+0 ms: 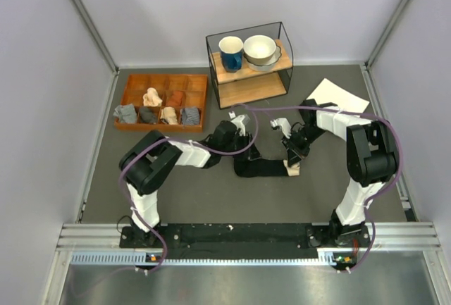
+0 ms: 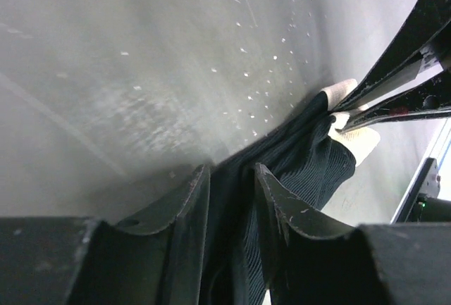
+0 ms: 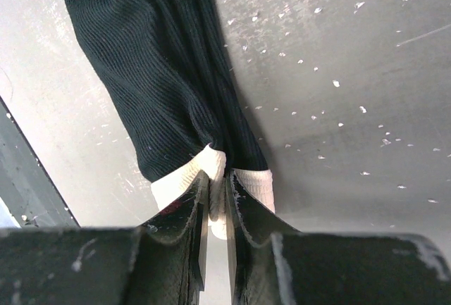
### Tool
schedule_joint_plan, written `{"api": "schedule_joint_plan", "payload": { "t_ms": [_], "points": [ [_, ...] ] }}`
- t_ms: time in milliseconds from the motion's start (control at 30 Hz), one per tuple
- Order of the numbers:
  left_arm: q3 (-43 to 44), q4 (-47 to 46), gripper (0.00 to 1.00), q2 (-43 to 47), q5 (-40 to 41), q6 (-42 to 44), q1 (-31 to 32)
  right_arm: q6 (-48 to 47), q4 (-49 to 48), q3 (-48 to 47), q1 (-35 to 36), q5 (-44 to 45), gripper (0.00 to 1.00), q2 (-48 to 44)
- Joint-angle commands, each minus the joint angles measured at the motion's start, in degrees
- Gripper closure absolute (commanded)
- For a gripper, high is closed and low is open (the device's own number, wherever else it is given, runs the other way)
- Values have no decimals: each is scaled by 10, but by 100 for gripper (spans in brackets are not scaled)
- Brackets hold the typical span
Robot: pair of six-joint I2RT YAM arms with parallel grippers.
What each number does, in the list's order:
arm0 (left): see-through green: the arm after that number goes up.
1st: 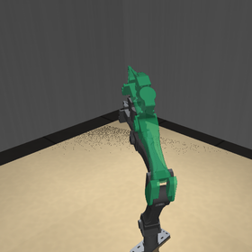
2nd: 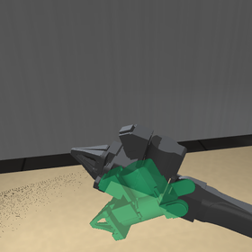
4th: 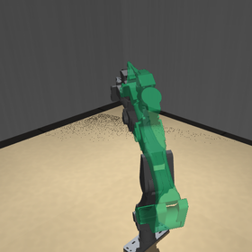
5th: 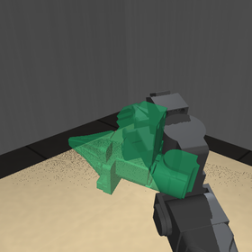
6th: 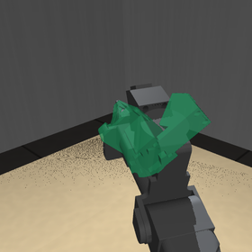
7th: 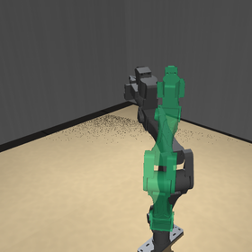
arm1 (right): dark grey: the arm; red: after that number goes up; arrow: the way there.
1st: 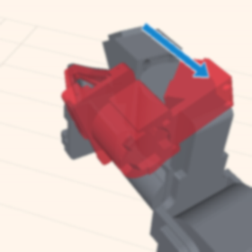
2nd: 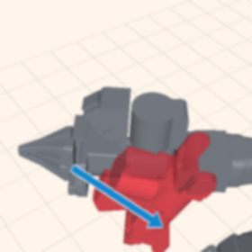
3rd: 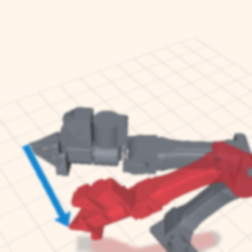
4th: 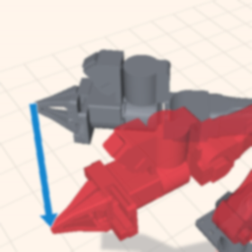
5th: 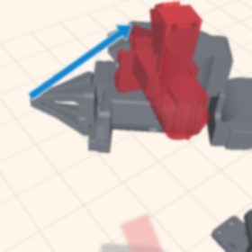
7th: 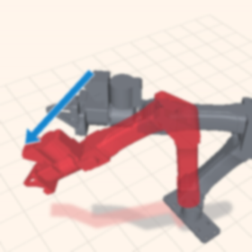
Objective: Roll the underwear
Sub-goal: Fold the underwear at the center of the board.
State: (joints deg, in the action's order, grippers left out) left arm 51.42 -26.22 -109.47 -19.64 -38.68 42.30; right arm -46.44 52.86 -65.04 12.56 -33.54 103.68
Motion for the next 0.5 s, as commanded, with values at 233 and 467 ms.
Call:
{"api": "schedule_joint_plan", "payload": {
  "t_ms": [233,467],
  "points": [
    [-63,21,51,226,47,30,-28,-17,-33,1,-4,30,85,7],
    [-115,-20,58,227,45,-53,44,-16,-34,-1,-4,30,83,9]
  ]
}}
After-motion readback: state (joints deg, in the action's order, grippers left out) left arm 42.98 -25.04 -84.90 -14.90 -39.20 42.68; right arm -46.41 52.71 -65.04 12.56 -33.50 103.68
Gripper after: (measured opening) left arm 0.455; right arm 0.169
